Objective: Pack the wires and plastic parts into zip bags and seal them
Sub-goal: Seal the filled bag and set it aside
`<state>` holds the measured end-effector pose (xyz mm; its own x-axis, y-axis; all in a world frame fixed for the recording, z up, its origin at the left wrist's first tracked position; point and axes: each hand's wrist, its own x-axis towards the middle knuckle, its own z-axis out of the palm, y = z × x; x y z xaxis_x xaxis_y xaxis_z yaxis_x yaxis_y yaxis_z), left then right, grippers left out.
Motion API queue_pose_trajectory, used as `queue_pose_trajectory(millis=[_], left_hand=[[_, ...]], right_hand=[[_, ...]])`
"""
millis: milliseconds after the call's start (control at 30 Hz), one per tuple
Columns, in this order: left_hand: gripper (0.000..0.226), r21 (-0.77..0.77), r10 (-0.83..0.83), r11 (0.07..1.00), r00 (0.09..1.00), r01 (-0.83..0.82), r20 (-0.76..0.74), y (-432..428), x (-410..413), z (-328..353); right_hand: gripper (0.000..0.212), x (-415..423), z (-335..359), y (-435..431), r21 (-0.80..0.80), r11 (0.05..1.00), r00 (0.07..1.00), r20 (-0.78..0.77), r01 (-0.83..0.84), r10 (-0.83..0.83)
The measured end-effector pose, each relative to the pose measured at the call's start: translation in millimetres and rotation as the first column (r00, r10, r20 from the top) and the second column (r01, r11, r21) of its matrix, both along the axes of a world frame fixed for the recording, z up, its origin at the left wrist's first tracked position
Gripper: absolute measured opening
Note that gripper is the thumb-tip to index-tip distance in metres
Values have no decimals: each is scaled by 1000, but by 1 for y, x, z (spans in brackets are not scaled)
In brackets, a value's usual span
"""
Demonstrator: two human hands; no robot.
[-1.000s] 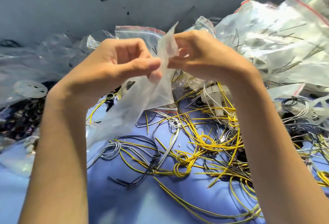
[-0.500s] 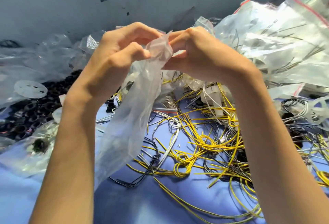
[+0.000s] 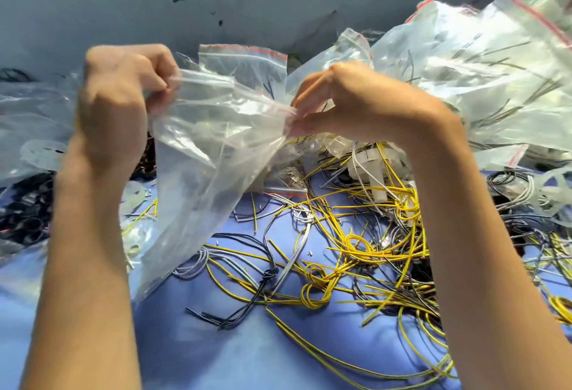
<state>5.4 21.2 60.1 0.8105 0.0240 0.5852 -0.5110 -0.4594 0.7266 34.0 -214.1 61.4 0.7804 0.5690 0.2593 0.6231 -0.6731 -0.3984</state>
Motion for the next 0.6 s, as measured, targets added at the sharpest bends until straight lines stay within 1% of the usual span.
queue_pose_trajectory(millis=[100, 167, 267, 367, 433, 500, 600], left_hand=[[16, 17, -102, 995, 995, 101, 4, -10, -4, 2], [19, 63, -149, 987, 989, 149, -17, -17, -6, 5], [23, 125, -186, 973, 981, 192, -58, -27, -9, 4], [34, 141, -202, 967, 977, 211, -76, -36, -11, 2], [36, 126, -164, 978, 985, 169, -52, -34, -12, 1], [33, 186, -64, 981, 998, 63, 0, -24, -14, 0], [31, 231, 2, 973, 1000, -9, 30, -13, -15, -1]], right_hand=[[13, 0, -2, 8, -39, 999, 1000, 11, -22, 22], [11, -1, -4, 11, -52, 997, 999, -6, -49, 48], [11, -4, -1, 9, -7, 998, 997, -29, -69, 69], [9, -2, -3, 8, -46, 996, 997, -28, -78, 77], [7, 1, -6, 6, -123, 991, 998, -42, -55, 50], [11, 2, -7, 2, -203, 979, 997, -74, -22, 8], [7, 3, -9, -1, -207, 978, 993, -120, -15, -10]])
